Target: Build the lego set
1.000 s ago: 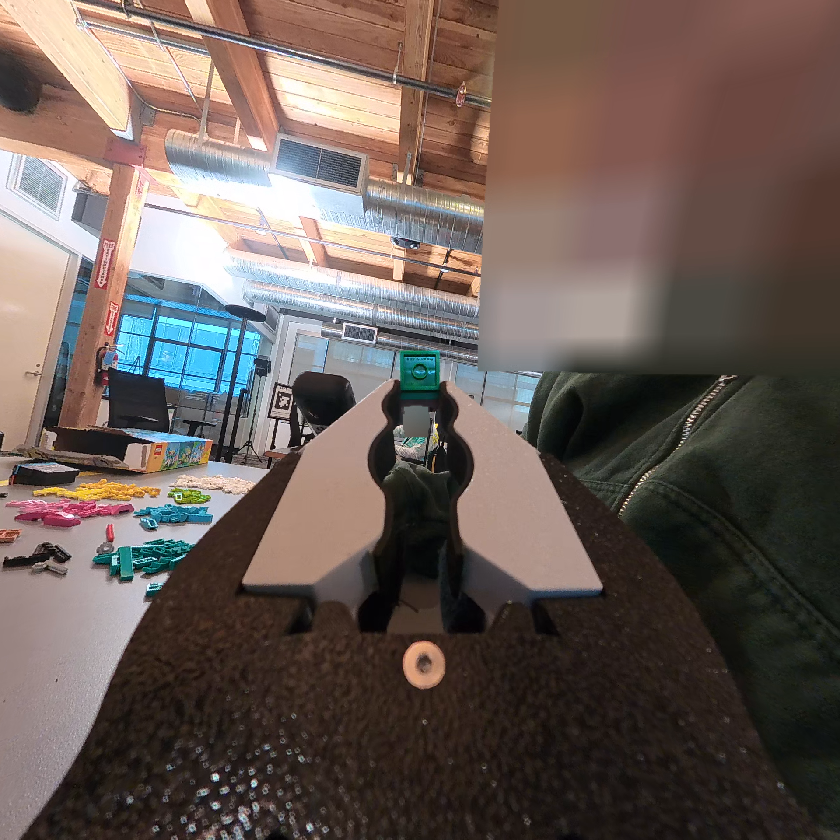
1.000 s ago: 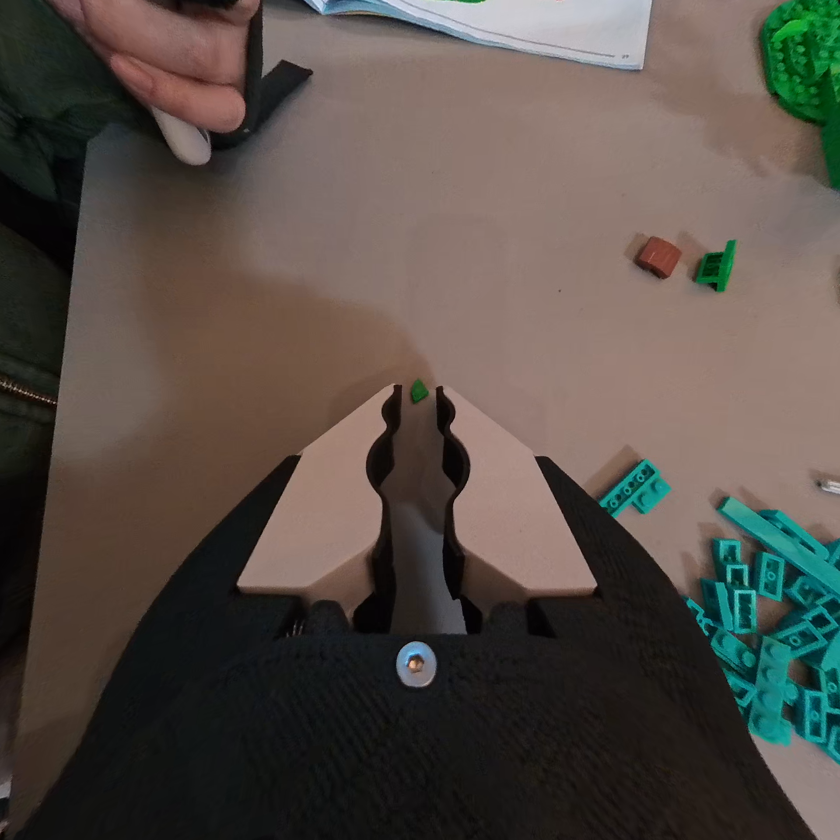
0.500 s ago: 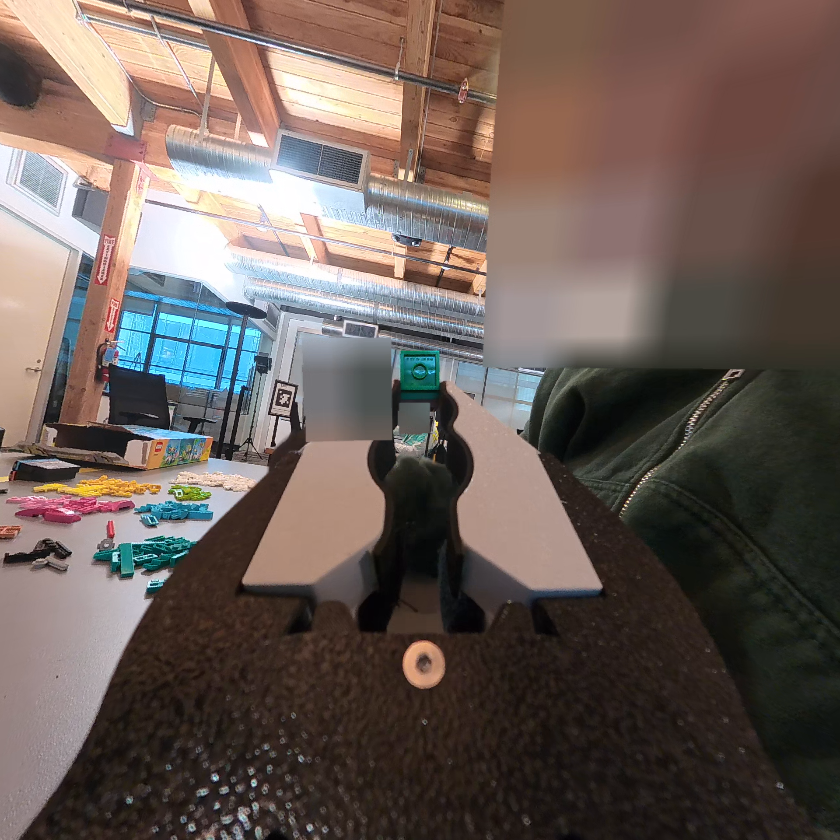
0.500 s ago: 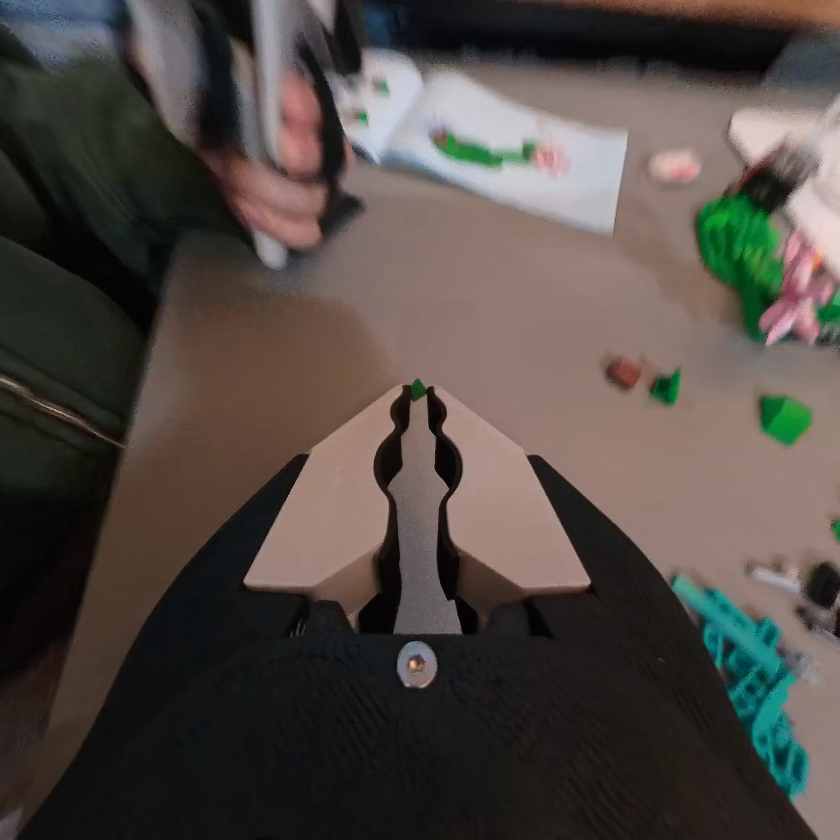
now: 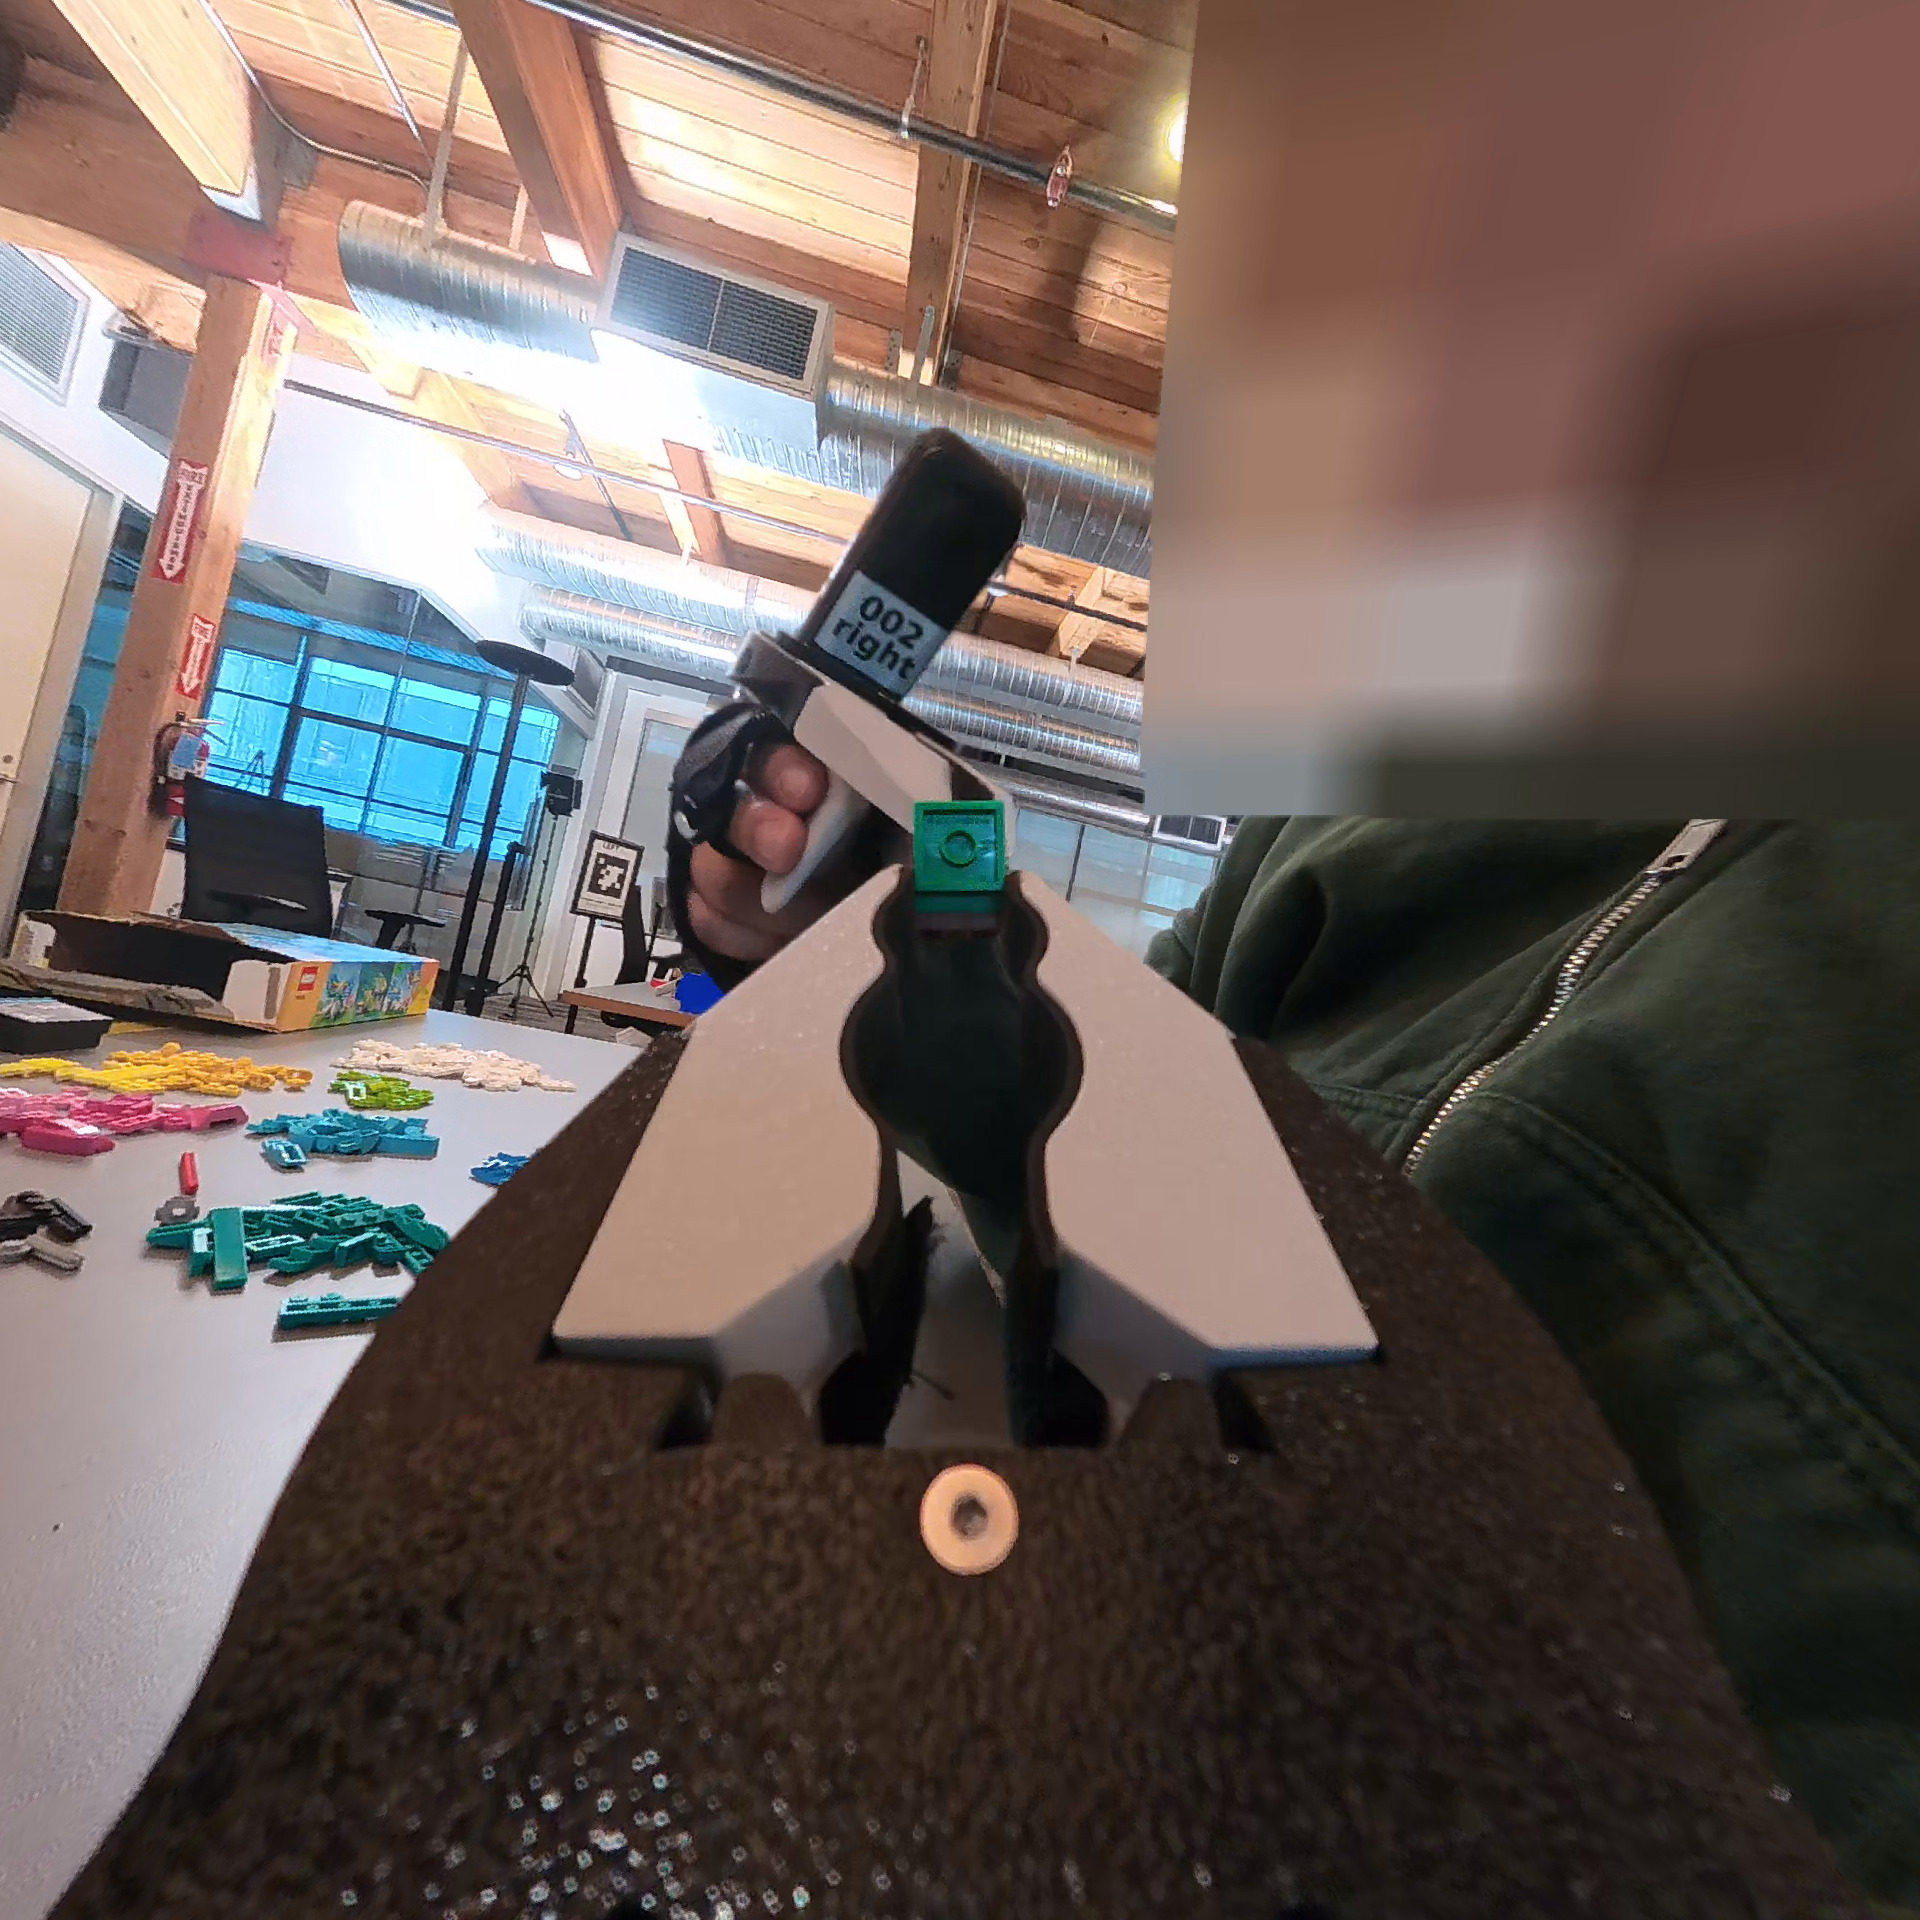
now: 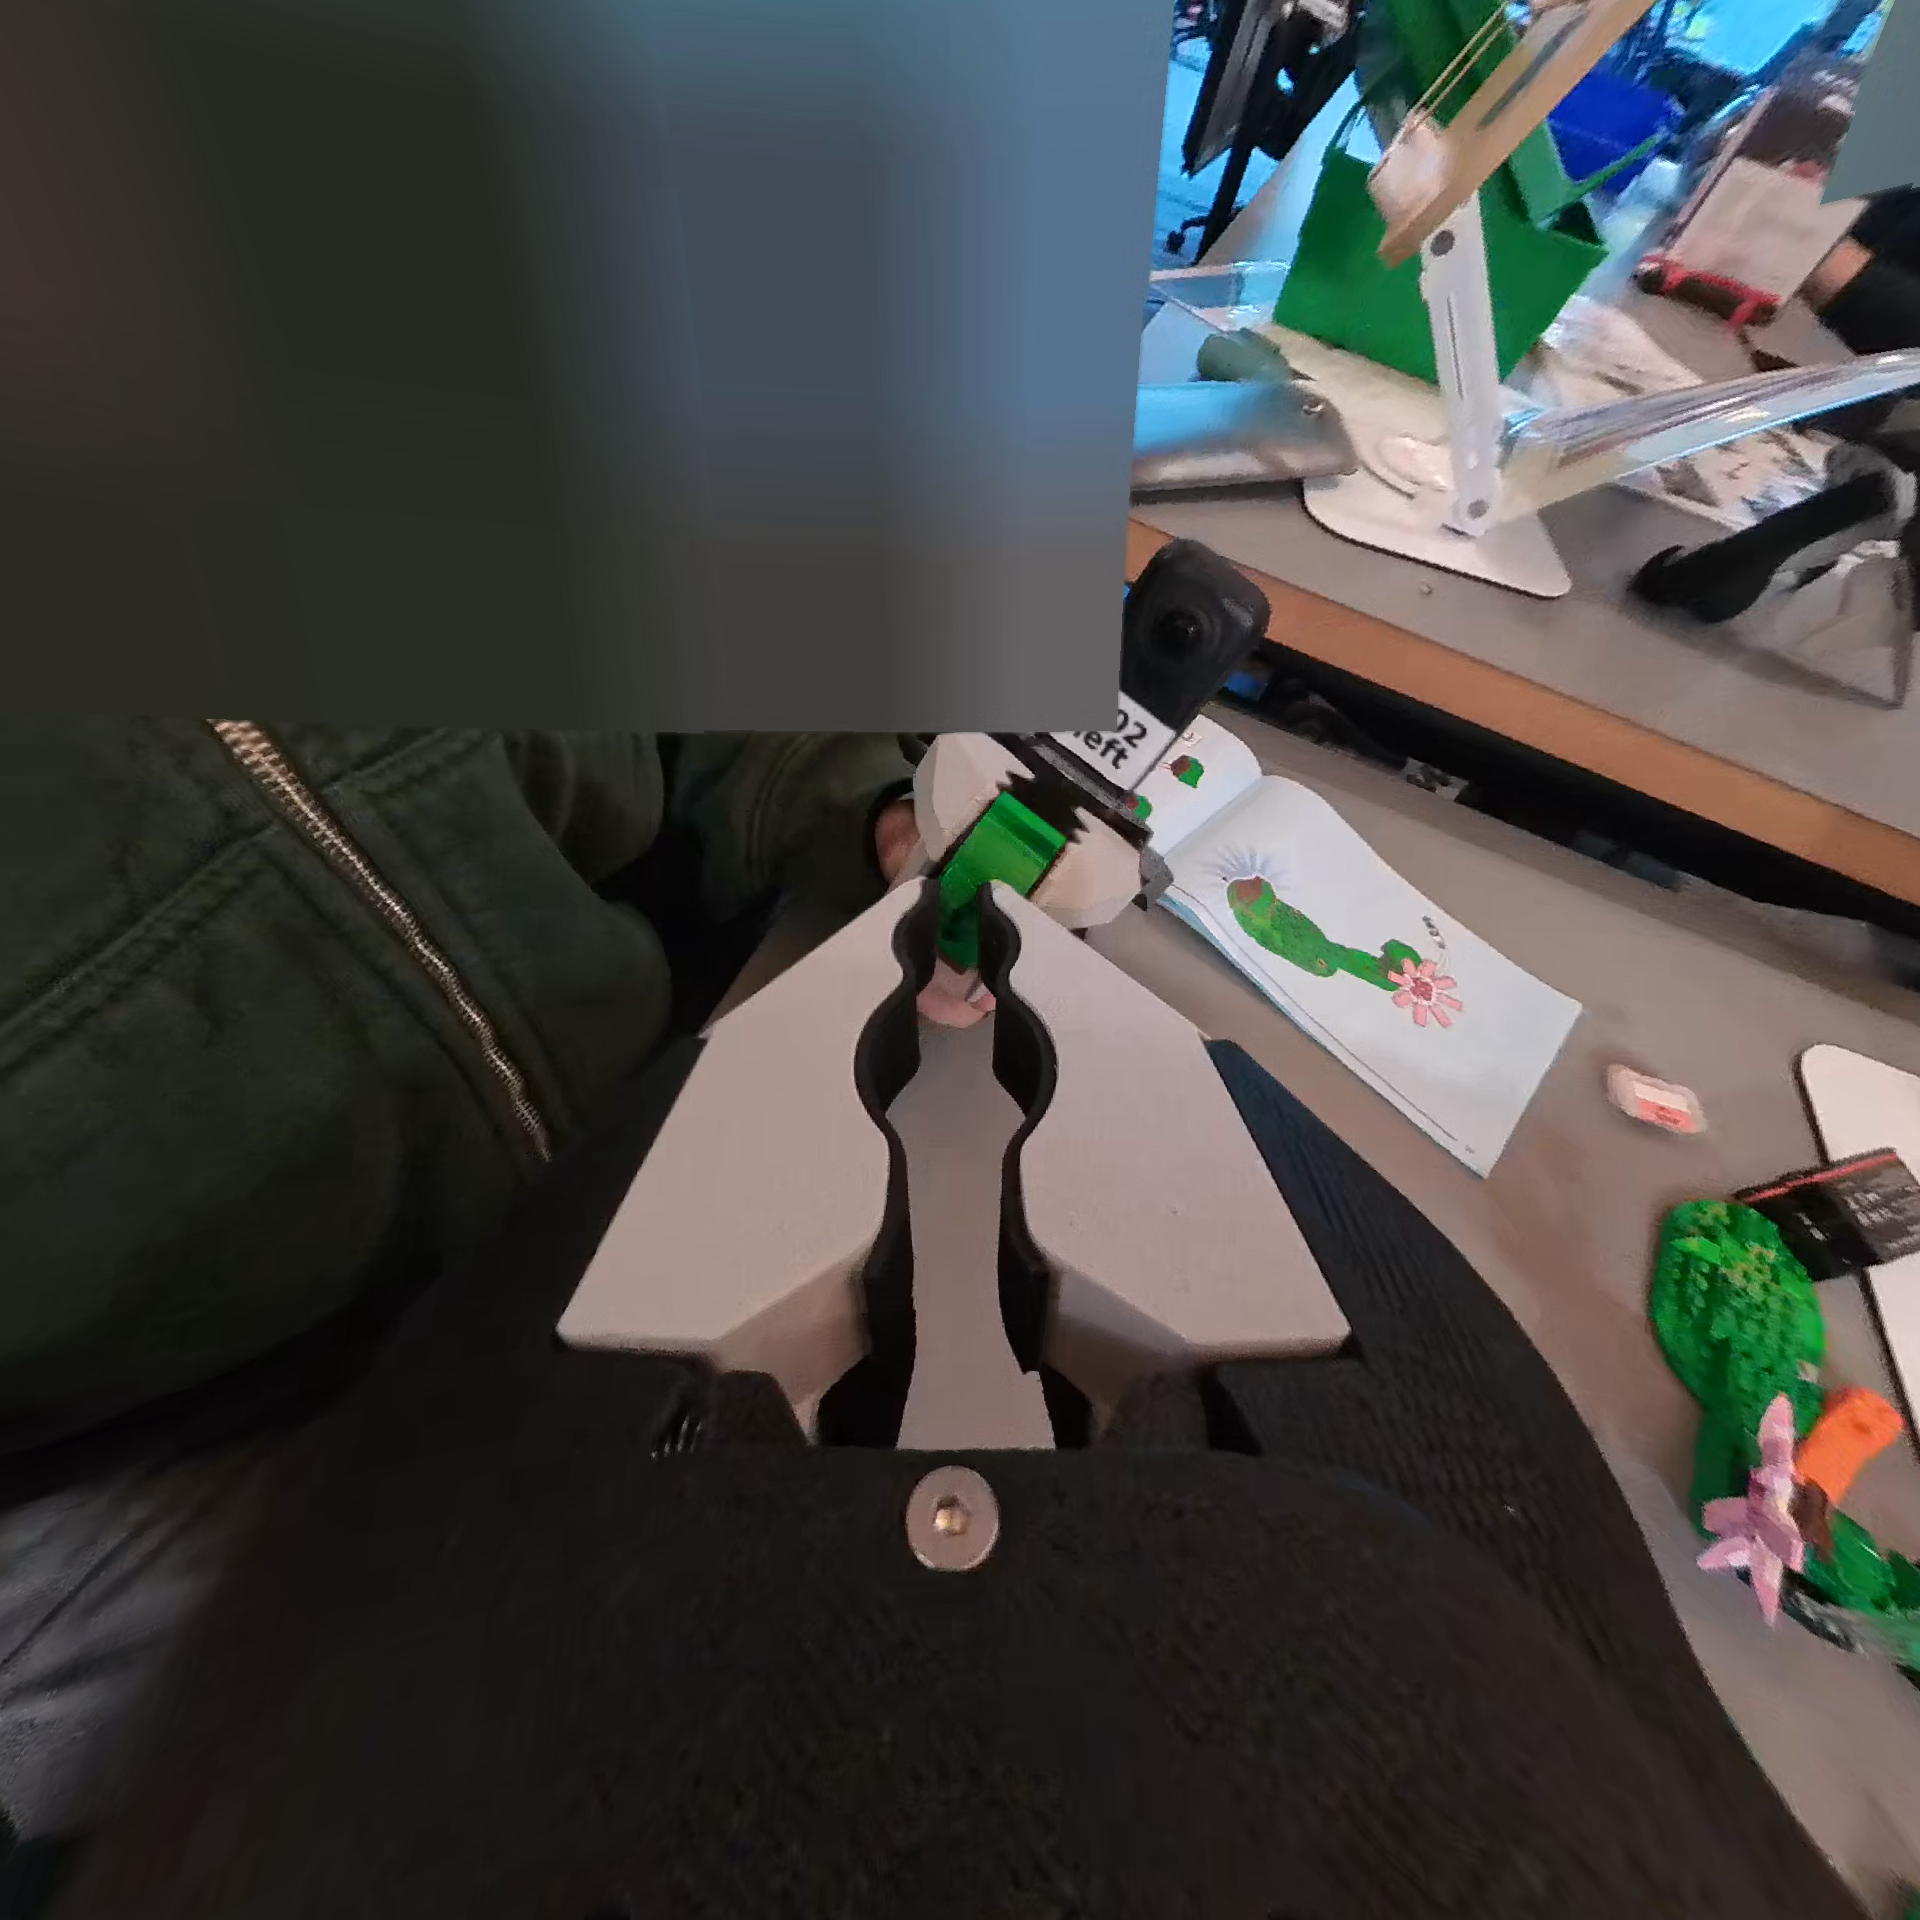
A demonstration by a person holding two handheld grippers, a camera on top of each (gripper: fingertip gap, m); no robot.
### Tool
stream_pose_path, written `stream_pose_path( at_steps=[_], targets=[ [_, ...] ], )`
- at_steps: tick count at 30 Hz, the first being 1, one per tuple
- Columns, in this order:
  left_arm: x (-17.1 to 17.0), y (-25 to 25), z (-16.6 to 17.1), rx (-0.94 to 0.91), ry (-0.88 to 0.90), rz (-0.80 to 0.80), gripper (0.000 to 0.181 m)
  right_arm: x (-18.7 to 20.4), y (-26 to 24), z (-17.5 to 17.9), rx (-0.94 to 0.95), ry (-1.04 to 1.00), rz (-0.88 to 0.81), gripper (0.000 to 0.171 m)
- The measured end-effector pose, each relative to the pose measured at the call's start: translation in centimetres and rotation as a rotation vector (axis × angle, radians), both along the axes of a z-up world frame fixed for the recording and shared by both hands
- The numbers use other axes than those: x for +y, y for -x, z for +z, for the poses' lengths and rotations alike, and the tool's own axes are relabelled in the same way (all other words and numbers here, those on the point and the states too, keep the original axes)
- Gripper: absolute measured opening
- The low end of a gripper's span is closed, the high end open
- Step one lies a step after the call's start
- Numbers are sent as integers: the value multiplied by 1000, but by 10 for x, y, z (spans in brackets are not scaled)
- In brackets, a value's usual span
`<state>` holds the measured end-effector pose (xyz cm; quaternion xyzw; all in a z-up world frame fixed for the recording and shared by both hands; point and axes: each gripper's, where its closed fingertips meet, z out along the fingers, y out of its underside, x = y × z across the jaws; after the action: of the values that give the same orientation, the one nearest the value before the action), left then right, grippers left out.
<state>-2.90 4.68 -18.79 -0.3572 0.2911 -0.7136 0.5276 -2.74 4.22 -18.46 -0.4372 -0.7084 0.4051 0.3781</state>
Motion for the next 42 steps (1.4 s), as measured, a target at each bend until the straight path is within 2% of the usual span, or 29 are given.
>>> stream_pose_path(
  at_steps=[12, 25, 42],
  targets=[
    [6, -1, -2, 24, 10, 31, 13, 3, -2, -6, -145, -82, 17, 5],
    [-1, -1, 0, 16, 48, -67, 14, -6, -4, -5, -168, -167, 168, 6],
    [-4, 1, 4, -5, 48, -99, 14, -9, -1, -3, -189, -161, 212, 6]
  ],
)
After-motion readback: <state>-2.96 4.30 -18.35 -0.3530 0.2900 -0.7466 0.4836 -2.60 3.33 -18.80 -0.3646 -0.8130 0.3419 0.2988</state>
